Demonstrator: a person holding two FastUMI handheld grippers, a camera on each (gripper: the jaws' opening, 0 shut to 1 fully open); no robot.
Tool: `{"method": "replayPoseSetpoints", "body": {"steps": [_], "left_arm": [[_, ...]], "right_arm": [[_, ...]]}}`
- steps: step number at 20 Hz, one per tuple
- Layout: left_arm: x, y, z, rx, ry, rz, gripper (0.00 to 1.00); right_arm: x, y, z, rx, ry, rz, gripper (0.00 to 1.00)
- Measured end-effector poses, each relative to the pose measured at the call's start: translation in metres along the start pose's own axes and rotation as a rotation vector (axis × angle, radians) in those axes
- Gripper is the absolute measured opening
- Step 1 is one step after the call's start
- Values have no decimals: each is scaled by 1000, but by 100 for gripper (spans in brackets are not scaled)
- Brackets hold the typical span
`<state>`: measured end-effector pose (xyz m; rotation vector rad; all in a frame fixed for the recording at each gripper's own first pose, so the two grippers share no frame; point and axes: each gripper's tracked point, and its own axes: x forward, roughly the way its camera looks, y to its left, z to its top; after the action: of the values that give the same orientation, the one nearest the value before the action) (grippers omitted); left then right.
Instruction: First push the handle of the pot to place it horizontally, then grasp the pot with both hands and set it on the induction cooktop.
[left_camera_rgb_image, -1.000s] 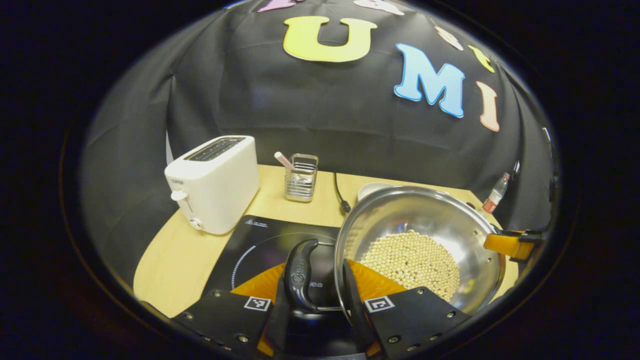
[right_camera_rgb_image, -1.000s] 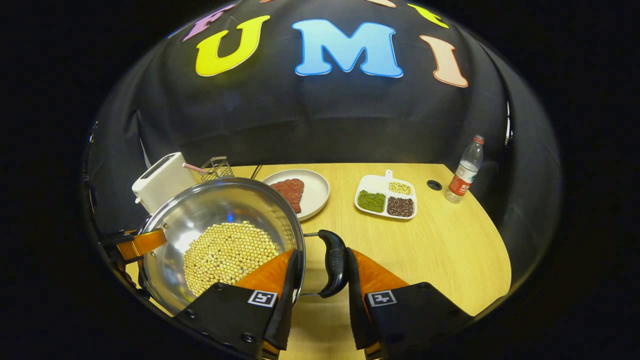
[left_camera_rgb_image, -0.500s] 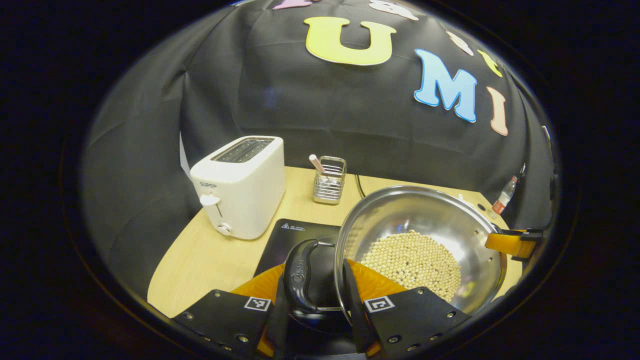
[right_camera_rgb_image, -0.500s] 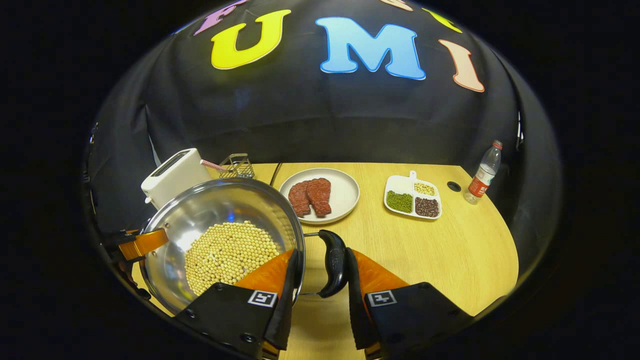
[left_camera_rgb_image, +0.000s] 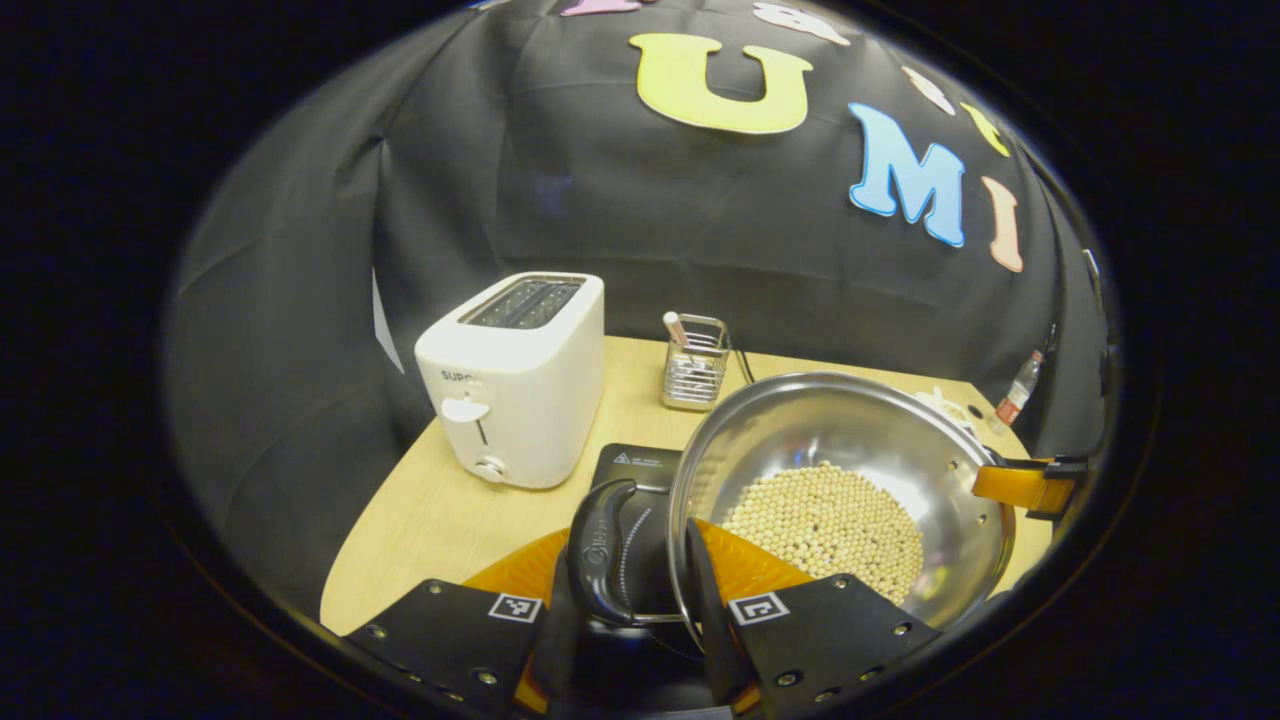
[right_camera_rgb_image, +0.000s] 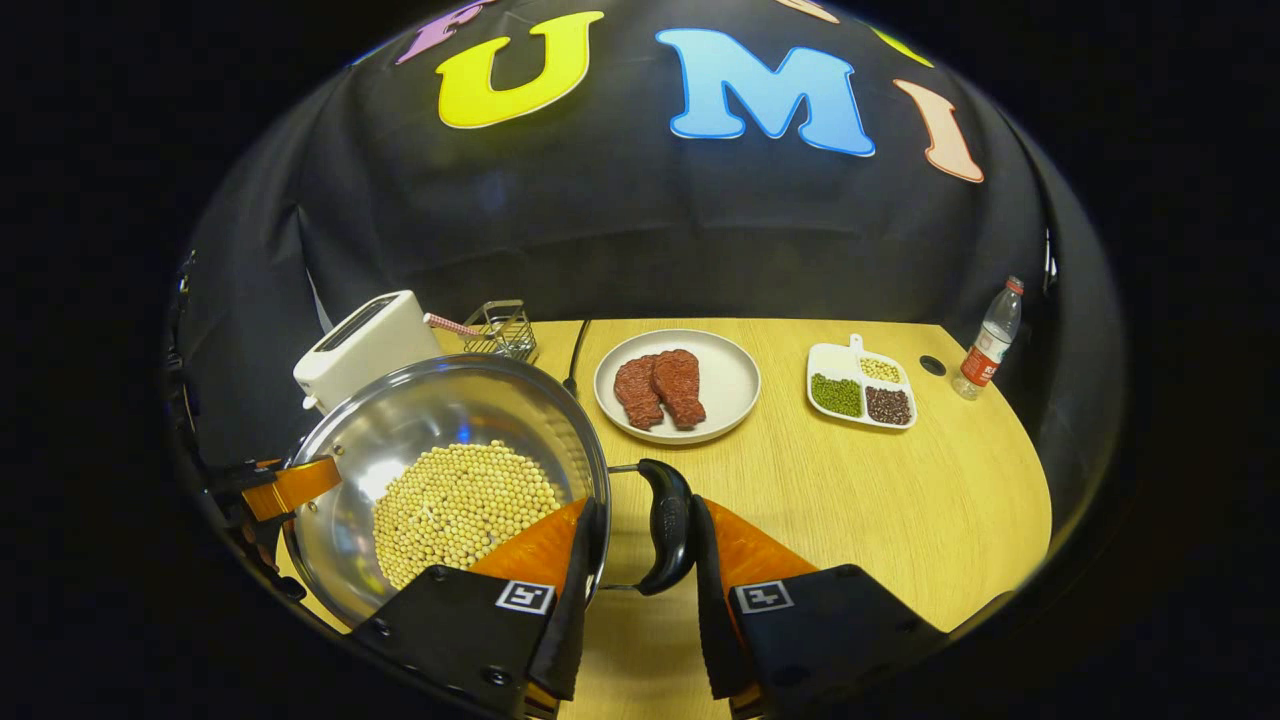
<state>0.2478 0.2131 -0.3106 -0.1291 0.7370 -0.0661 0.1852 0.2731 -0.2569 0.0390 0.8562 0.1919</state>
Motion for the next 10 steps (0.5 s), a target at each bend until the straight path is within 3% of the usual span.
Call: {"method": "replayPoseSetpoints", "body": {"steps": [10], "left_arm": [[15, 23, -8, -7, 9, -14, 53]], "right_arm": [[8, 17, -8, 5, 23, -10, 48]]}}
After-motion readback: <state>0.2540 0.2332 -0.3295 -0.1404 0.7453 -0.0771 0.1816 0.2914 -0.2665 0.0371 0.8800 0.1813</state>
